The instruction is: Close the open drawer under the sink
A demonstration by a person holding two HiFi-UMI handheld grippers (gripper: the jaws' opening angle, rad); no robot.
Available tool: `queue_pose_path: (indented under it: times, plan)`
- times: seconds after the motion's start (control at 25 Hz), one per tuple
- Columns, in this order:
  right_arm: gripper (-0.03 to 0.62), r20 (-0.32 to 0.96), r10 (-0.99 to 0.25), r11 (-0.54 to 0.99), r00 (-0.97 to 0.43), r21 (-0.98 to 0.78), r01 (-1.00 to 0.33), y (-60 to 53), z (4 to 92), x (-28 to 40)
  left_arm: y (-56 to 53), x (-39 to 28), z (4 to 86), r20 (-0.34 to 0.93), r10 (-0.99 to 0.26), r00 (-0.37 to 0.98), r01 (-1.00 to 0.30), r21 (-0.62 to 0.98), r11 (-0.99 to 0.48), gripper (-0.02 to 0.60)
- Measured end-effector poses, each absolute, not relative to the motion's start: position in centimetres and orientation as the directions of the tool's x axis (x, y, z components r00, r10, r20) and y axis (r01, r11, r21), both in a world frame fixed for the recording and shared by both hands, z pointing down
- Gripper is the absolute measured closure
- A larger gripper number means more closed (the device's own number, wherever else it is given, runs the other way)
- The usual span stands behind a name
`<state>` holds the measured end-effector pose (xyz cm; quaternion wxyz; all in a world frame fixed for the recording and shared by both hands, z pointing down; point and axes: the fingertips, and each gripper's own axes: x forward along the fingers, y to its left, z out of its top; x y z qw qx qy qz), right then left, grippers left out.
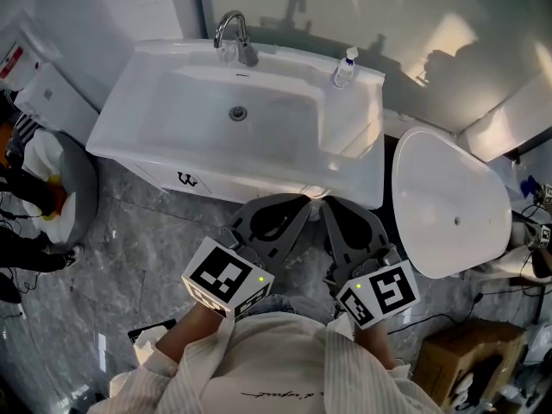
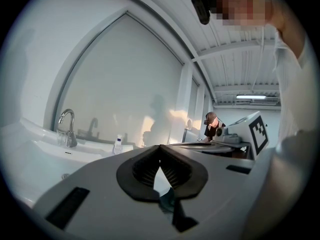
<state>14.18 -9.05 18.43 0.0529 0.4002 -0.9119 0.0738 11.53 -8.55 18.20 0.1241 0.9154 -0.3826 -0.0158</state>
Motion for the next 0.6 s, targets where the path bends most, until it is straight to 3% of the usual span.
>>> queue_pose_path:
  times: [0.6]
  plan:
    - [0.585,0.181,-0.721,0.666,-0.669,-0.086,-0.741,-8.61,19.33,13.66,-8.44,11.13,18.39,0.068,-0.699,0.712,-0.693,0.232,-0.683,0.566]
